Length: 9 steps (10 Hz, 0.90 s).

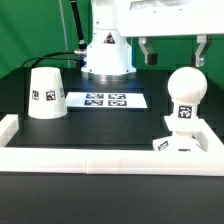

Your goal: Assemble lamp

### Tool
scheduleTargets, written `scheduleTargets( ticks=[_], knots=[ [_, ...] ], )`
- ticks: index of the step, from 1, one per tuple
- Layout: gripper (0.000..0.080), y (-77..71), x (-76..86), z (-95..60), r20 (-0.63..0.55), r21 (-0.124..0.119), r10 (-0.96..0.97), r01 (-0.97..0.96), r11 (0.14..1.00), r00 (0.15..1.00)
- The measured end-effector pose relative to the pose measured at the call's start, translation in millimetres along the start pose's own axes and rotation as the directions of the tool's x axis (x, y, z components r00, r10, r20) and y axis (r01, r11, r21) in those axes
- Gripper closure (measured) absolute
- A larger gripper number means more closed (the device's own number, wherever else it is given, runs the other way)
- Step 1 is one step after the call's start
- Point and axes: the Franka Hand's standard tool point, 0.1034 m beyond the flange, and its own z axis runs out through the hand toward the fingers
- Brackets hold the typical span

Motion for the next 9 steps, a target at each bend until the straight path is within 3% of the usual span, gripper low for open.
scheduleTargets(
  ticks=[3,7,9],
  knots=[
    [0.0101,13.6,1.7,-14.2,-0.003,0.017,0.057,-0.057,0.998,0.998],
    [0.0101,18.8,-0.2,-7.8,0.004,0.010,-0.015,0.015,1.000,1.000],
    [0.0101,53.2,9.2,-18.0,0.013,0.011,-0.107,0.107,0.994,0.994]
  ],
)
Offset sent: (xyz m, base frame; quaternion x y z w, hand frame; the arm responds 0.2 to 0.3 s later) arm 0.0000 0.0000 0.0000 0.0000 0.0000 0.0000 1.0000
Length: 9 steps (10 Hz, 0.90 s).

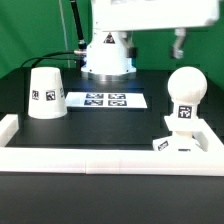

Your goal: Assemble lamp

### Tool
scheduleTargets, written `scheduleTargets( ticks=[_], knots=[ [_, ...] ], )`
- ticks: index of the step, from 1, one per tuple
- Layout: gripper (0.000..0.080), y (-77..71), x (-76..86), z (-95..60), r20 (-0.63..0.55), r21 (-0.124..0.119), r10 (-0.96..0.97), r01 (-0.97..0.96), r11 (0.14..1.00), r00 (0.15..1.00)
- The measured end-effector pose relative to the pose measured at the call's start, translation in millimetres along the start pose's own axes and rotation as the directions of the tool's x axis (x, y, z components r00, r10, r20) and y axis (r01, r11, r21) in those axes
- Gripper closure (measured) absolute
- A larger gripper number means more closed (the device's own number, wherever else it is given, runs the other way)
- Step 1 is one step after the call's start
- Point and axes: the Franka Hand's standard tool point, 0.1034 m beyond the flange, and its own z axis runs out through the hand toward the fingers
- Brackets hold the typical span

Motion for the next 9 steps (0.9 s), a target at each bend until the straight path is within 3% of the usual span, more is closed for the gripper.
scheduleTargets(
  ticks=[3,4,5,9],
  knots=[
    [0.0101,60.8,25.1,-8.1,-0.011,-0.006,-0.074,0.074,0.997,0.997],
    [0.0101,80.0,23.7,-5.1,-0.001,-0.004,-0.048,0.048,0.999,0.999],
    [0.0101,85.8,22.0,-3.5,0.006,-0.006,-0.035,0.035,0.999,0.999],
    [0.0101,83.1,21.6,-2.4,0.007,-0.006,-0.040,0.040,0.999,0.999]
  ],
)
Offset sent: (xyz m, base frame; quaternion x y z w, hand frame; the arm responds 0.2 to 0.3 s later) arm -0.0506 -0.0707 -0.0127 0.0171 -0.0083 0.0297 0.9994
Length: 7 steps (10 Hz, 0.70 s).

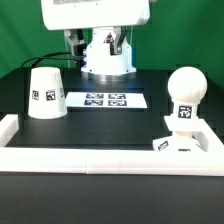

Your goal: Assemble lamp

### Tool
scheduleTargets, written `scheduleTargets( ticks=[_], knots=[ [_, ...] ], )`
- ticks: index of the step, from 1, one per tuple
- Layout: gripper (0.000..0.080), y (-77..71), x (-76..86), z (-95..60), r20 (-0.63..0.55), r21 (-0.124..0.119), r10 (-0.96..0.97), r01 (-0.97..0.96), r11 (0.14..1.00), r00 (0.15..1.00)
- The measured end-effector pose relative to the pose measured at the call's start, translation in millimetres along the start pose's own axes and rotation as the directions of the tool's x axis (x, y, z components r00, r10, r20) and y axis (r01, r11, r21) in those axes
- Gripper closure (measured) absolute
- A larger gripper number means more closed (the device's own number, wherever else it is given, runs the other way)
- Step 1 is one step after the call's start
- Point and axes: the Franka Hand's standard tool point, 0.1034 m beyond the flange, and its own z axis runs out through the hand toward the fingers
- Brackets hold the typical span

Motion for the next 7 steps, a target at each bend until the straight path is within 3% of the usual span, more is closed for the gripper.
scheduleTargets(
  ticks=[1,3,6,7],
  knots=[
    [0.0101,3.6,-5.8,1.3,0.007,-0.003,0.037,-0.037,0.999,0.999],
    [0.0101,37.0,-30.8,8.9,0.048,-0.027,0.088,-0.087,0.996,0.995],
    [0.0101,88.3,-17.5,8.2,0.044,-0.037,0.060,-0.059,0.998,0.997],
    [0.0101,97.5,-14.2,8.3,0.021,-0.040,0.072,-0.071,0.997,0.997]
  ],
)
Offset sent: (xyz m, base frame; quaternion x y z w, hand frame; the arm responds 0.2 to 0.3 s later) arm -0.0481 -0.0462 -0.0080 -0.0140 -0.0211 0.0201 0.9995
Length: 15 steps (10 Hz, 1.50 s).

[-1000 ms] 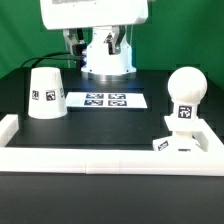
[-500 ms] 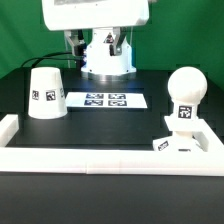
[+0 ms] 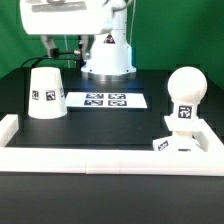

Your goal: Assemble lamp

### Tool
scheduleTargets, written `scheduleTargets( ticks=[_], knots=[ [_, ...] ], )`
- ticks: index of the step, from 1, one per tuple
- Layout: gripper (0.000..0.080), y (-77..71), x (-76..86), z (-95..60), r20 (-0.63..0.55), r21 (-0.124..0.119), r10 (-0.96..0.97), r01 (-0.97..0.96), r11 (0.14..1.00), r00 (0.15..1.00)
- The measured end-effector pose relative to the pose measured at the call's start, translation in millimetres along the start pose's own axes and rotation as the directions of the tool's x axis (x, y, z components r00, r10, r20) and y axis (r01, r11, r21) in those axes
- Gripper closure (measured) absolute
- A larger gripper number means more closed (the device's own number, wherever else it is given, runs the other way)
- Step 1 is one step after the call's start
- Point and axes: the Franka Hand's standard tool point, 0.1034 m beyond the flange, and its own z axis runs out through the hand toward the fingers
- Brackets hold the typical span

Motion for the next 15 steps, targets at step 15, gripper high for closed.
scheduleTargets(
  ticks=[15],
  knots=[
    [0.0101,27.6,-30.8,43.6,-0.019,-0.055,-0.034,0.033,0.998,0.999]
  ],
)
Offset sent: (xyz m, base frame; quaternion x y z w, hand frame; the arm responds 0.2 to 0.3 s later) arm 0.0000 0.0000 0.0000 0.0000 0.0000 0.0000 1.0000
